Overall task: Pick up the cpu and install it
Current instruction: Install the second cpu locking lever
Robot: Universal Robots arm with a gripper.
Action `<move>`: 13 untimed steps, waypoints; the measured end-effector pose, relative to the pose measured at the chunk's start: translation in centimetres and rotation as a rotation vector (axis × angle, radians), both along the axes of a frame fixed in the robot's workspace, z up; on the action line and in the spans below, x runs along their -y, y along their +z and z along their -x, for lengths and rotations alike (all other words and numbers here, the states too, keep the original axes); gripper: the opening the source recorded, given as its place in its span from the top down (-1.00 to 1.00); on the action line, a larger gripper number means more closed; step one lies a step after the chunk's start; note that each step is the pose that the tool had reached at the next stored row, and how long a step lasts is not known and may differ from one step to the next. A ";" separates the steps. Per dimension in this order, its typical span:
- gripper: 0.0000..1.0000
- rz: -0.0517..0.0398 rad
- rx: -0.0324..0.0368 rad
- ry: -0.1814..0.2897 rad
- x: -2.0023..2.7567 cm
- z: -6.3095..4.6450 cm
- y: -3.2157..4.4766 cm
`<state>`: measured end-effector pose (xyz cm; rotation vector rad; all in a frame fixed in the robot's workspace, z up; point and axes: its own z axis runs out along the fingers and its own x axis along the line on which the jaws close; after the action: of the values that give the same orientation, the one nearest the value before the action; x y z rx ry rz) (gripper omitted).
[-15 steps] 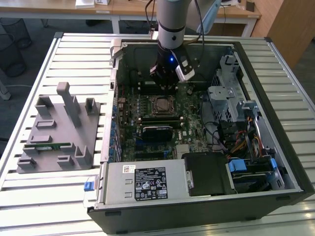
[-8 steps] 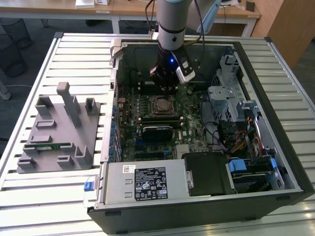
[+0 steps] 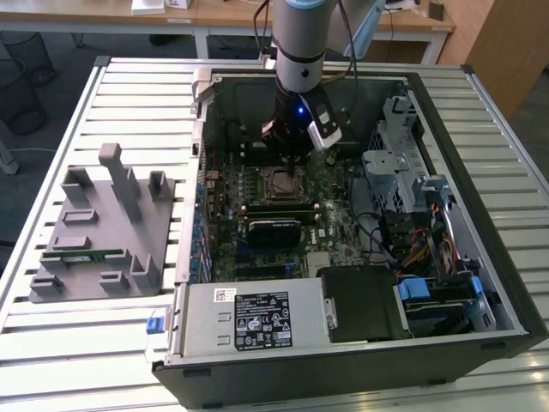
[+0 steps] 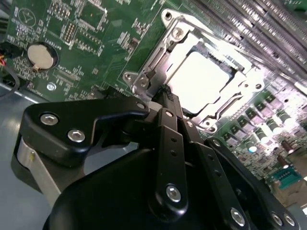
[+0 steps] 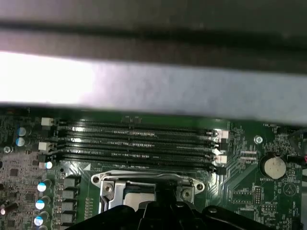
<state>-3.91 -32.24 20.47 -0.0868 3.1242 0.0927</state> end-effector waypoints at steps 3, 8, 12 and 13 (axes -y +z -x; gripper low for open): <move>0.79 0.0000 0.0000 0.000 0.41 0.0 0.00; 0.79 0.0002 -0.0001 0.000 0.65 0.0 0.11; 0.79 0.0000 0.0000 0.000 0.65 0.0 0.93; 0.79 0.0000 0.0000 0.000 0.65 0.0 1.22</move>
<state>-3.89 -32.89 21.69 -0.0868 3.1242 0.0926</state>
